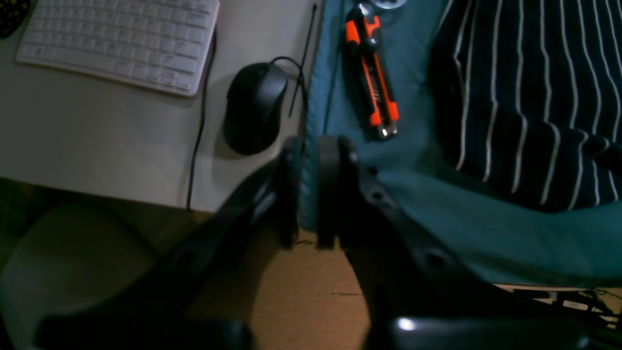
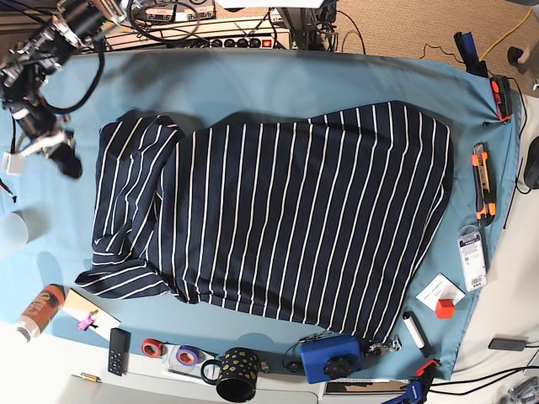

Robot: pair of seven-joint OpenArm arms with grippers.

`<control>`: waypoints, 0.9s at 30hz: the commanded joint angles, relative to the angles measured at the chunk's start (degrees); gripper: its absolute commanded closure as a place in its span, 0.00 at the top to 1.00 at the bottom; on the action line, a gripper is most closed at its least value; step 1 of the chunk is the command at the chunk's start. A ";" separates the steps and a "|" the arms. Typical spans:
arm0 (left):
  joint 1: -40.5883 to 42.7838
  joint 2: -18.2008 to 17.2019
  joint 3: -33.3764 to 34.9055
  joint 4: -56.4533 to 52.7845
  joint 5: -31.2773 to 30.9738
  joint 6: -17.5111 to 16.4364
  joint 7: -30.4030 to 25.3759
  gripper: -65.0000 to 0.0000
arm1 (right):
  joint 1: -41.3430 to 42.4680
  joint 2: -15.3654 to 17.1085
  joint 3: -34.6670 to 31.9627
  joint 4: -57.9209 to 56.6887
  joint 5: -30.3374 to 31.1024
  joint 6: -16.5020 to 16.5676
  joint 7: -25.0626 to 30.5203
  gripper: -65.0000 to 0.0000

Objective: Layout the t-shirt on the table in an organized manner, then fold the t-shirt properly
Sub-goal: 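Raise both grippers away from the shirt, then grasp the shirt corner near the right gripper and pull it outward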

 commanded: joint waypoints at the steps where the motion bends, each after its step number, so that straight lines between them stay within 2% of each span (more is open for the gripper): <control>1: 0.17 -1.03 -0.50 0.83 -1.03 0.00 -2.19 0.09 | -0.22 2.21 0.00 1.09 2.93 0.23 1.65 0.17; 3: 0.17 -0.59 -0.50 0.83 -1.09 0.00 -2.82 0.09 | -2.73 4.00 -0.70 1.09 2.93 0.23 1.65 0.41; 4: 0.15 -0.31 -0.50 0.83 -1.09 0.00 -2.93 0.09 | -4.17 4.79 -0.90 1.09 2.95 0.23 1.65 0.47; 5: 0.17 0.00 -0.50 0.83 -1.09 0.02 -2.91 0.09 | -5.46 5.29 -0.92 1.09 2.95 0.23 1.65 0.48; 9: 0.20 1.16 -0.50 0.83 -1.09 -0.02 -2.89 0.09 | -8.52 5.20 -1.31 0.92 2.86 0.23 1.65 0.48; 16: 0.17 3.08 -0.48 0.83 -2.10 -0.02 -3.96 0.09 | -8.94 0.83 -4.22 0.92 1.60 0.23 2.80 0.48; 18: 0.20 3.19 -0.48 0.83 -2.27 -0.02 -3.87 0.09 | -8.94 0.20 -7.39 0.92 -3.13 0.23 4.70 0.48; 22: 0.20 3.17 -0.48 0.83 -2.60 -0.02 -3.93 0.09 | -8.94 -1.33 -13.66 0.92 -14.29 0.23 15.50 0.48; 25: 0.20 3.17 -0.48 0.83 -2.60 -0.02 -3.93 0.09 | -8.92 -1.29 -17.59 0.92 -15.10 0.23 17.22 0.48; 26: 0.20 3.17 -0.48 0.83 -2.58 0.00 -3.89 0.09 | -8.94 -1.29 -18.67 0.92 -15.12 0.23 17.09 0.44; 27: 0.20 3.17 -0.48 0.83 -2.58 0.00 -3.89 0.09 | -8.94 -1.27 -19.52 0.92 -15.12 0.23 16.92 0.36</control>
